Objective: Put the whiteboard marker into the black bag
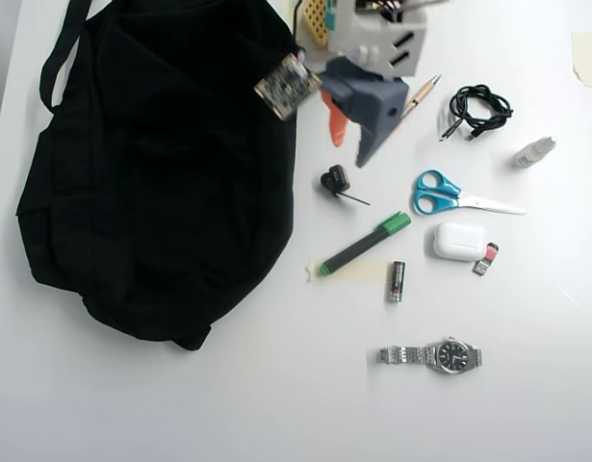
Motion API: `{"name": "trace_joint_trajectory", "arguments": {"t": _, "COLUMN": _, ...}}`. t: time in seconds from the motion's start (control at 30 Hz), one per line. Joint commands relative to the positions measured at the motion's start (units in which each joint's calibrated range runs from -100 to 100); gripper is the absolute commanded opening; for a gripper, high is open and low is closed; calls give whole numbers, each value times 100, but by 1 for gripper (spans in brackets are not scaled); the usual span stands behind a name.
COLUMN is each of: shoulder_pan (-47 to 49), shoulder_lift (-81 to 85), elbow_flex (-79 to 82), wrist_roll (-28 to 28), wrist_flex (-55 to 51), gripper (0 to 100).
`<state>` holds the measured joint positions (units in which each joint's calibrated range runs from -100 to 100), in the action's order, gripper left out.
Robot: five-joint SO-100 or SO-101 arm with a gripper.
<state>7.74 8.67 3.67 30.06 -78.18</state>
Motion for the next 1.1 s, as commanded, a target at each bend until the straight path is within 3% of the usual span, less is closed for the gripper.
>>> {"name": "trace_joint_trajectory", "arguments": {"t": 0.0, "shoulder_pan": 415, "shoulder_lift": -220, "elbow_flex": 55, "wrist_roll": 161, "wrist_flex": 15, "gripper": 35}}
{"name": "trace_joint_trajectory", "arguments": {"t": 0.1, "shoulder_pan": 602, "shoulder_lift": -428, "elbow_flex": 82, "wrist_roll": 256, "wrist_flex": 84, "gripper": 41}}
{"name": "trace_joint_trajectory", "arguments": {"t": 0.37, "shoulder_pan": 557, "shoulder_lift": -1623, "elbow_flex": -1580, "wrist_roll": -43, "wrist_flex": 583, "gripper": 34}}
{"name": "trace_joint_trajectory", "arguments": {"t": 0.63, "shoulder_pan": 684, "shoulder_lift": -3789, "elbow_flex": -4329, "wrist_roll": -237, "wrist_flex": -519, "gripper": 34}}
{"name": "trace_joint_trajectory", "arguments": {"t": 0.83, "shoulder_pan": 819, "shoulder_lift": -4345, "elbow_flex": -4464, "wrist_roll": 30, "wrist_flex": -554, "gripper": 34}}
{"name": "trace_joint_trajectory", "arguments": {"t": 1.07, "shoulder_pan": 684, "shoulder_lift": -4950, "elbow_flex": -4473, "wrist_roll": 88, "wrist_flex": 239, "gripper": 34}}
